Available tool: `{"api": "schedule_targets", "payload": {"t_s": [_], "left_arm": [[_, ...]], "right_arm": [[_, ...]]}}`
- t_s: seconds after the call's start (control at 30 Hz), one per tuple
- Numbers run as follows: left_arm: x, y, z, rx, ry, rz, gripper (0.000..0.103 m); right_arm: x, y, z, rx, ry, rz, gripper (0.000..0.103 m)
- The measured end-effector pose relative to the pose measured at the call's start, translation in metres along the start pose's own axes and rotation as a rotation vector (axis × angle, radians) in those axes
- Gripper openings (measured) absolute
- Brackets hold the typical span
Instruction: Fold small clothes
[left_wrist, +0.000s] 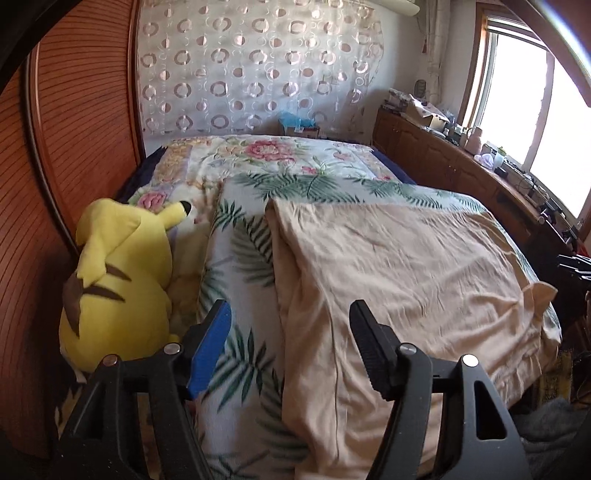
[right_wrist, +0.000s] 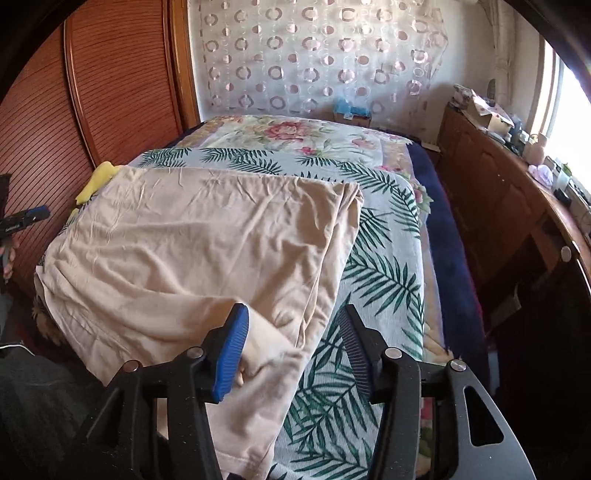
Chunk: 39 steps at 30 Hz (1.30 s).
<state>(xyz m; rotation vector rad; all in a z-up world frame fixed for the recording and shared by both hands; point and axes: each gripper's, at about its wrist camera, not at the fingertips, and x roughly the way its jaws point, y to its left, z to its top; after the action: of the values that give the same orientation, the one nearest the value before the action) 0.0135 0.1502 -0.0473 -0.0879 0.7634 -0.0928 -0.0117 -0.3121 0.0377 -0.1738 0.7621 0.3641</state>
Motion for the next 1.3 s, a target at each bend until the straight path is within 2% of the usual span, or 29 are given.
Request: {"api": "schedule_targets", "payload": {"t_s": [0.2, 0.4, 0.57, 0.7, 0.8, 0.83, 0.87, 0.9, 0.93, 0.97, 1.0, 1.07, 1.17, 1.3], "left_arm": [[0.046, -0.012, 0.044, 0.03, -0.02, -0.022, 0.067], [0.103, -0.014, 0.072, 0.055, 0.026, -0.006, 0.067], [0.147, -0.006, 0.079, 0.06, 0.093, 0.027, 0.067], [0.173, 0.004, 0.077, 0.043, 0.156, 0.028, 0.067], [0.176, 0.003, 0.076, 0.061, 0.133, 0.047, 0.067], [0.176, 0.004, 0.076, 0.059, 0.132, 0.045, 0.059], [0.175, 0.003, 0.076, 0.062, 0.126, 0.038, 0.049], [0.174, 0.002, 0.076, 0.067, 0.126, 0.019, 0.028], [0.173, 0.001, 0.077, 0.064, 0.136, -0.002, 0.006], [0.173, -0.001, 0.079, 0.056, 0.147, -0.02, 0.006], [0.17, -0.004, 0.08, 0.063, 0.146, -0.019, 0.006], [0.153, -0.013, 0.085, 0.099, 0.086, -0.012, 0.006], [0.115, -0.023, 0.104, 0.091, -0.025, -0.037, 0.005], [0.09, -0.031, 0.132, 0.094, -0.117, -0.037, 0.005]], "right_arm": [[0.026, -0.009, 0.017, -0.008, -0.053, -0.015, 0.063], [0.11, -0.03, 0.042, 0.055, -0.066, -0.028, 0.063], [0.184, -0.046, 0.056, 0.118, -0.003, -0.016, 0.063], [0.213, -0.052, 0.06, 0.142, 0.027, -0.013, 0.063], [0.219, -0.051, 0.065, 0.139, 0.02, -0.014, 0.063], [0.221, -0.049, 0.065, 0.133, 0.022, -0.009, 0.063], [0.217, -0.047, 0.067, 0.122, 0.019, 0.0, 0.059], [0.215, -0.043, 0.068, 0.098, 0.013, 0.019, 0.044], [0.211, -0.042, 0.072, 0.074, 0.012, 0.03, 0.039], [0.21, -0.037, 0.072, 0.051, 0.014, 0.046, 0.019], [0.208, -0.034, 0.071, 0.04, 0.018, 0.071, 0.006], [0.197, -0.029, 0.071, 0.009, -0.012, 0.073, 0.006], [0.16, -0.03, 0.08, -0.001, -0.123, 0.051, 0.005], [0.108, -0.037, 0.107, 0.004, -0.259, 0.036, 0.005]]}}
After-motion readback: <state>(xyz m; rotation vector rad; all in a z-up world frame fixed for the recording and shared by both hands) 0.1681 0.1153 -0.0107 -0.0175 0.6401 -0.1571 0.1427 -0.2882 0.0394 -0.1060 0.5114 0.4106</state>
